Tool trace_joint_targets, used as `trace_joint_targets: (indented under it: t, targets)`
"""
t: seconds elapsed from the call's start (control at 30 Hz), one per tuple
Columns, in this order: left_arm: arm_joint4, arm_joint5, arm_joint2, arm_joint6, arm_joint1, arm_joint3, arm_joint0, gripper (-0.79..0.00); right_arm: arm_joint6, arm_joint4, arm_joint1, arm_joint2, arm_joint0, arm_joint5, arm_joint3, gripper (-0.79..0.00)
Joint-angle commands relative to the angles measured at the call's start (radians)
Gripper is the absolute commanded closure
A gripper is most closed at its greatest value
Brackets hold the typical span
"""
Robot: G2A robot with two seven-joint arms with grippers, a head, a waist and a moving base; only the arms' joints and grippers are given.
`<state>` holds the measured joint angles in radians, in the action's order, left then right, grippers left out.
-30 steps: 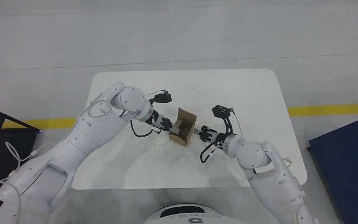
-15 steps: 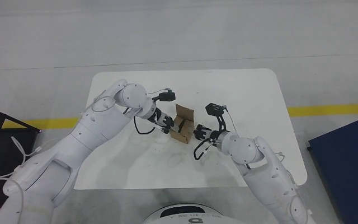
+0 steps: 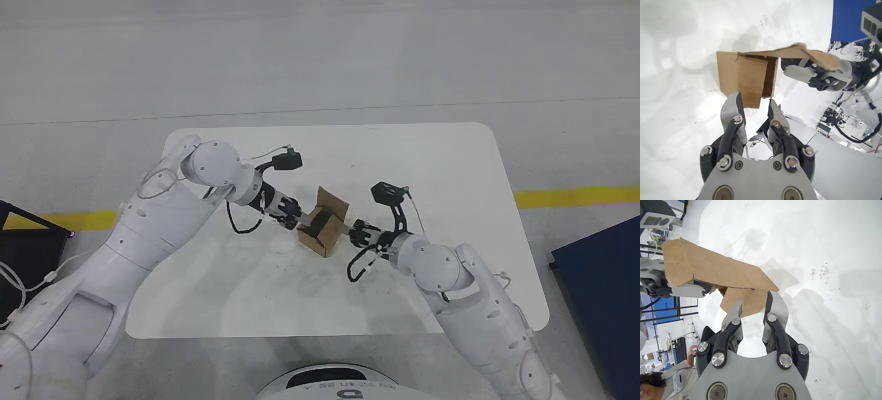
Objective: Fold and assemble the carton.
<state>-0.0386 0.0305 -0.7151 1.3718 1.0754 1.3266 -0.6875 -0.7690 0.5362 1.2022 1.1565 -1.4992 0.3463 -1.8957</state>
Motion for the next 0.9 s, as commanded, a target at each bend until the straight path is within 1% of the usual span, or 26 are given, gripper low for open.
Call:
trace_joint_targets:
  t: [0.0,0.2,0.33,0.43,0.47,0.5,0.57,0.73,0.87]
  targets:
    - [-0.005,0.002,-0.011,-0.003,-0.005,0.002,-0.004,-0.376,0.0,-0.002,0.001,-0.008,0.007,0.003,0.006,-0.308]
    - [-0.057,0.022,-0.024,0.002,-0.016,0.011,-0.014,-0.366,-0.006,-0.004,0.003,-0.028,0.028,0.016,0.019,-0.314]
    - [-0.076,0.032,-0.015,-0.003,-0.012,0.011,-0.009,-0.345,-0.014,0.005,0.005,-0.046,0.045,0.037,0.042,-0.299]
    - [-0.081,0.034,-0.004,-0.007,-0.007,0.005,-0.003,-0.345,-0.021,0.005,0.008,-0.066,0.061,0.049,0.058,-0.283]
    - [-0.081,0.031,0.0,-0.009,-0.005,0.002,0.0,-0.345,-0.02,0.007,0.01,-0.073,0.067,0.054,0.06,-0.268]
    - [-0.081,0.03,0.001,-0.009,-0.004,0.0,0.002,-0.342,-0.02,0.007,0.01,-0.076,0.069,0.057,0.059,-0.219]
    - [-0.079,0.023,0.0,-0.016,-0.002,-0.007,0.005,-0.348,-0.017,0.014,0.011,-0.083,0.076,0.064,0.054,0.0]
    - [-0.08,0.011,-0.017,-0.028,-0.006,-0.018,0.0,-0.339,-0.005,0.043,0.009,-0.082,0.073,0.087,0.02,0.0]
    - [-0.086,0.002,-0.033,-0.032,-0.013,-0.006,-0.012,-0.339,-0.007,0.097,0.005,-0.071,0.077,0.13,-0.011,0.0]
